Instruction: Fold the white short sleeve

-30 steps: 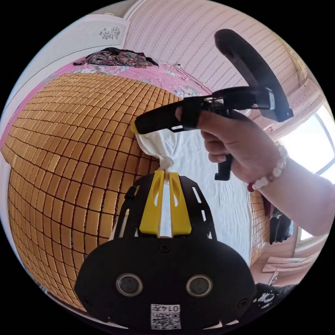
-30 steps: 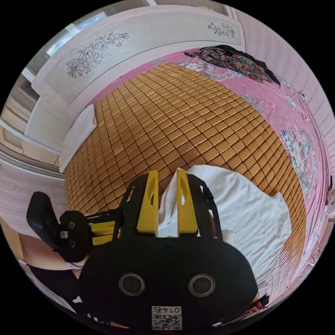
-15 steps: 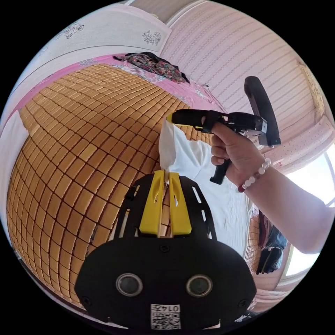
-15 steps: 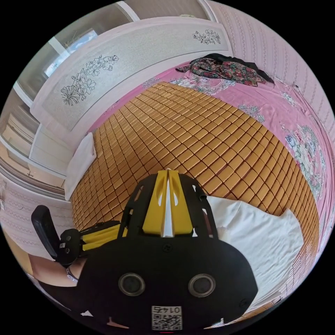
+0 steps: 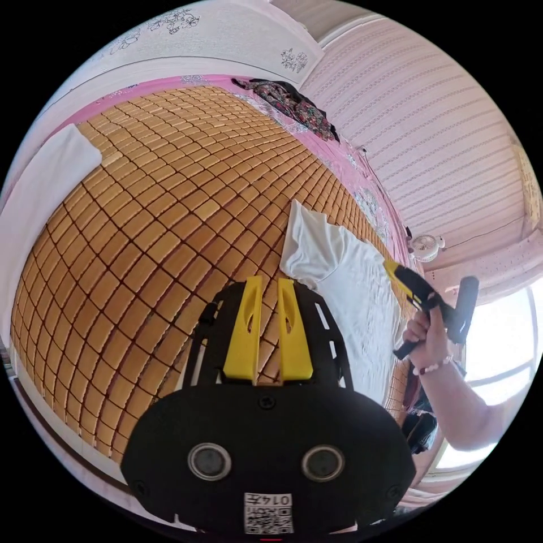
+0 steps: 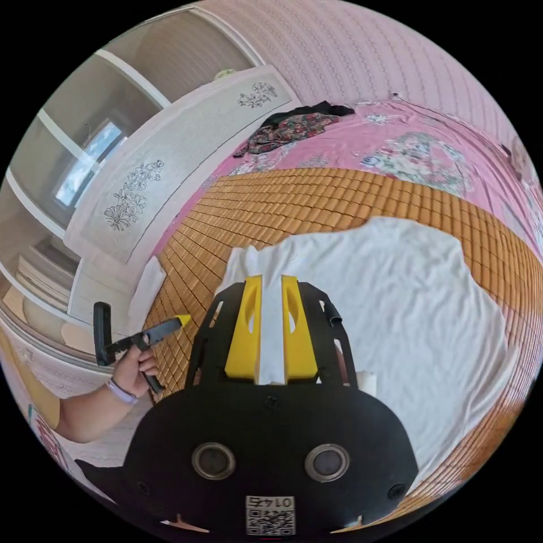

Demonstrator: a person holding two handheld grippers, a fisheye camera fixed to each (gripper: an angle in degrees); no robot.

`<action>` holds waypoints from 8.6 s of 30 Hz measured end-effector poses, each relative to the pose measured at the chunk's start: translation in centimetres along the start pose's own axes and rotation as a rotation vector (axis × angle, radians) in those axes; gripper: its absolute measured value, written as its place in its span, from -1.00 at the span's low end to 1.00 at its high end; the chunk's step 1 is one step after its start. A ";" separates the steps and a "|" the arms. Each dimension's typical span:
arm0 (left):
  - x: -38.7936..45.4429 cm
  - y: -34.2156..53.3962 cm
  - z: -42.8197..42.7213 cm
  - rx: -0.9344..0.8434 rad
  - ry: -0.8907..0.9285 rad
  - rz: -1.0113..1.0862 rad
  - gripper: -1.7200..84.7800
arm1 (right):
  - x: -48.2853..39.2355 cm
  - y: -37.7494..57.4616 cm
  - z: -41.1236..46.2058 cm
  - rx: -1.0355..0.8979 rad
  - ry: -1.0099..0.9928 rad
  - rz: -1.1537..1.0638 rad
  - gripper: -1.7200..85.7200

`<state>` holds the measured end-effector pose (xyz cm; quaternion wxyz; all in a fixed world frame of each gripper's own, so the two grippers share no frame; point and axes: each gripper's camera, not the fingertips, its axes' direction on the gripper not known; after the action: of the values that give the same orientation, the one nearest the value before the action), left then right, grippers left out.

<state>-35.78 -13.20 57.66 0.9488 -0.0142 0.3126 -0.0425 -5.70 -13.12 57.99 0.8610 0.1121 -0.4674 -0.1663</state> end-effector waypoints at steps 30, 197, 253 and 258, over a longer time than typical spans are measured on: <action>41.4 16.7 40.7 -0.422 0.098 0.954 -0.97 | 14.8 15.5 -26.9 0.096 0.104 0.464 -0.80; 34.6 16.6 22.8 -0.517 0.369 0.904 -0.82 | 14.4 13.8 -22.2 0.094 0.312 0.583 -0.77; 25.2 -3.2 27.3 -0.282 -0.177 0.685 -0.93 | 10.5 -8.0 -22.3 -0.073 0.293 0.197 -0.96; 28.8 -4.8 22.4 -0.182 -0.141 0.739 -0.97 | 10.9 -8.7 -26.9 0.053 0.236 0.217 -0.97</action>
<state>0.29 -20.60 58.88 0.9142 0.0124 0.2331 0.3314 20.91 -24.36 48.81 0.9196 0.1025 -0.3765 -0.0456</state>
